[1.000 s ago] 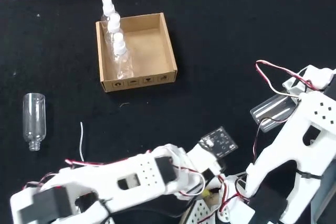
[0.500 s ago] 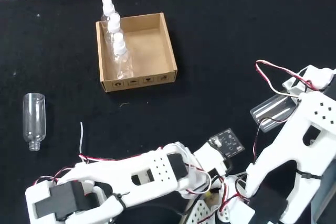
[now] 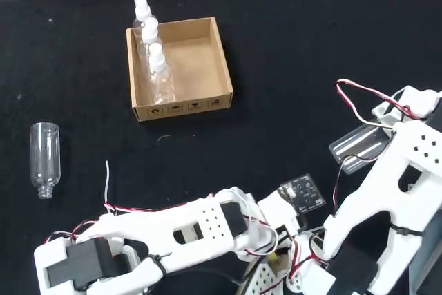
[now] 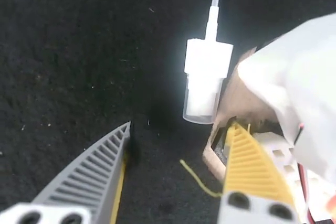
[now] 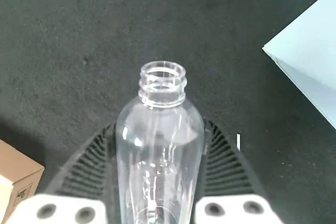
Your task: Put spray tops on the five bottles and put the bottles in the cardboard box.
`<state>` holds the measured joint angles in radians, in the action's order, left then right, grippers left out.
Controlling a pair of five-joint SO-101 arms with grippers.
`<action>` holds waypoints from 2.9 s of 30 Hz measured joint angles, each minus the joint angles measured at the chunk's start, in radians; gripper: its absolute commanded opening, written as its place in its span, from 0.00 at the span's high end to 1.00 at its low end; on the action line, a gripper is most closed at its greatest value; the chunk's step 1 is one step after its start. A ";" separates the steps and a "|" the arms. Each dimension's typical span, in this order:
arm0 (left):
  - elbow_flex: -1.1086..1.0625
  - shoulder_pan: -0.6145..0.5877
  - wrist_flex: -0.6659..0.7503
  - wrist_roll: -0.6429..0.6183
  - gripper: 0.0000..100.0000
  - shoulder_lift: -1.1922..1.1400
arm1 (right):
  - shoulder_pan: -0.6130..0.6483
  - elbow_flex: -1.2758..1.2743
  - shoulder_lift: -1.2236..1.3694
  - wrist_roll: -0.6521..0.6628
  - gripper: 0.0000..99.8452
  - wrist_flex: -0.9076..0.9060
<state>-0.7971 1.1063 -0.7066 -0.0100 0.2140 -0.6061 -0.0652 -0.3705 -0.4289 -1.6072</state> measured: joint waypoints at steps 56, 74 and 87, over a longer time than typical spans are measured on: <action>0.058 -0.069 -0.020 0.009 0.94 -0.089 | 0.000 0.000 0.000 0.000 0.99 0.000; 0.058 -0.087 -0.043 -0.009 0.79 0.026 | 0.014 0.000 0.000 0.000 0.99 0.000; 0.221 -0.071 -0.106 -0.020 0.77 -0.181 | 0.014 0.000 0.000 0.000 0.99 0.000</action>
<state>-0.5762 1.0357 -0.8124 -0.0299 0.0330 -0.5923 -0.0652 -0.3705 -0.4289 -1.6072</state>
